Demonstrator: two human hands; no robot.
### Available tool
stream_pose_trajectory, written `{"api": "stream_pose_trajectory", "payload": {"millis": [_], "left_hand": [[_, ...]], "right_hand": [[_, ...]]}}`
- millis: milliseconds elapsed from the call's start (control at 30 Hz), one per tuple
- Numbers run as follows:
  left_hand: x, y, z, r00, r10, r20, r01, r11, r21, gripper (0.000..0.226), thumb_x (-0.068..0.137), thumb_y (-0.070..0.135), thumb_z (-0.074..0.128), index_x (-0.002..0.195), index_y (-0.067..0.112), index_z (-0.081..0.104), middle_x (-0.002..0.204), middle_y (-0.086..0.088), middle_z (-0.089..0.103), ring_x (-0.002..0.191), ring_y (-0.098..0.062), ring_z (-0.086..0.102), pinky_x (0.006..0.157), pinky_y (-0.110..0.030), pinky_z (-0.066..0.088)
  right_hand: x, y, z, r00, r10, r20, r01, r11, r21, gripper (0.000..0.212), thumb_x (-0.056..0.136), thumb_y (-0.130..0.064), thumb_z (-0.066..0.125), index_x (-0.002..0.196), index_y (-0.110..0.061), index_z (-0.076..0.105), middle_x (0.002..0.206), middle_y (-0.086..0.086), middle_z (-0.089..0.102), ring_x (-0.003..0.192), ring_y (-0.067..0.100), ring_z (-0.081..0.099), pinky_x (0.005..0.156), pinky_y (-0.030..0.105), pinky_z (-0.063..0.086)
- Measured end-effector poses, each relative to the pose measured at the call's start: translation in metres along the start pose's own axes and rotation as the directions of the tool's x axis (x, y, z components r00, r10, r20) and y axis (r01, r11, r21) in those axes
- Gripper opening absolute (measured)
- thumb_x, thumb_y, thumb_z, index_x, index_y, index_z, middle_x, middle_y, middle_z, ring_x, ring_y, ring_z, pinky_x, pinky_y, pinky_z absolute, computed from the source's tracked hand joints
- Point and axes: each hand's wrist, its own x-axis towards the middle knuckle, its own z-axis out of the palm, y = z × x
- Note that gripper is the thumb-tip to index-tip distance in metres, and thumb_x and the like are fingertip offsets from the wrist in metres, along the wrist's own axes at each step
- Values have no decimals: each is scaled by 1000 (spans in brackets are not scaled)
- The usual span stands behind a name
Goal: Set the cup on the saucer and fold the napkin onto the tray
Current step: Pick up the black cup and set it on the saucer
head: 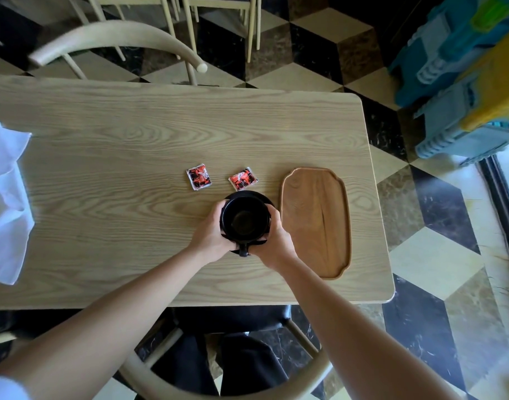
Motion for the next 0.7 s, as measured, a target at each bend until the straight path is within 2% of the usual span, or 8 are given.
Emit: {"api": "stream_pose_trajectory", "payload": {"millis": [133,300,400,500,567,633,700], "left_hand": [[1,-2,0,1000,7,3,-7,1000,0,104,56,14,87,141,32,31,125,6,59,111,-19,58,92,-36,51],[-2,2,-11,994,-89,66,92,994,-56,101,64,-1,79,144,27,24,122,-5,64,95,-19,69,74,-22,46],[-6,8,-21,990,-125,57,130,987,-98,96,71,-6,74,146,25,24,128,4,50,97,-23,70,79,-28,49],[-8,13,-34,993,-118,29,119,991,-57,94,71,-8,71,146,28,27,140,-5,46,102,-25,69,87,-38,54],[-11,16,-45,994,-110,18,110,994,-3,91,70,-6,72,144,30,32,144,-6,47,92,-21,70,82,-36,56],[-14,22,-59,996,-89,1,89,996,29,78,72,0,73,138,26,41,137,-3,53,83,-21,70,69,-29,54],[-20,30,-76,996,-58,-73,65,994,90,52,77,10,72,124,20,52,118,-1,63,78,-20,64,60,-23,44]], "right_hand": [[-2,-2,0,1000,-12,-6,11,1000,-17,101,69,-16,83,146,-36,22,128,2,59,111,26,59,85,33,48],[-6,-5,-2,1000,1,-15,-1,1000,-22,103,70,-12,81,148,-35,17,134,1,56,108,23,64,92,38,51],[-14,-11,-8,999,21,-26,-22,1000,-22,98,70,-15,81,147,-32,22,130,1,57,110,25,62,94,40,50],[-25,-18,-10,994,3,-113,-13,996,-89,83,75,-8,72,143,-27,30,127,4,60,112,26,59,92,42,52],[-31,-26,-13,981,2,-192,-24,993,-116,73,78,-3,66,142,-21,34,123,6,58,109,21,55,88,32,48],[-36,-39,-17,965,3,-262,-41,989,-143,62,81,0,62,137,-15,42,118,6,56,100,16,50,84,27,44],[-39,-57,-17,946,-32,-322,-22,987,-162,43,83,-3,58,124,-11,52,110,6,59,97,19,54,81,30,48]]}}
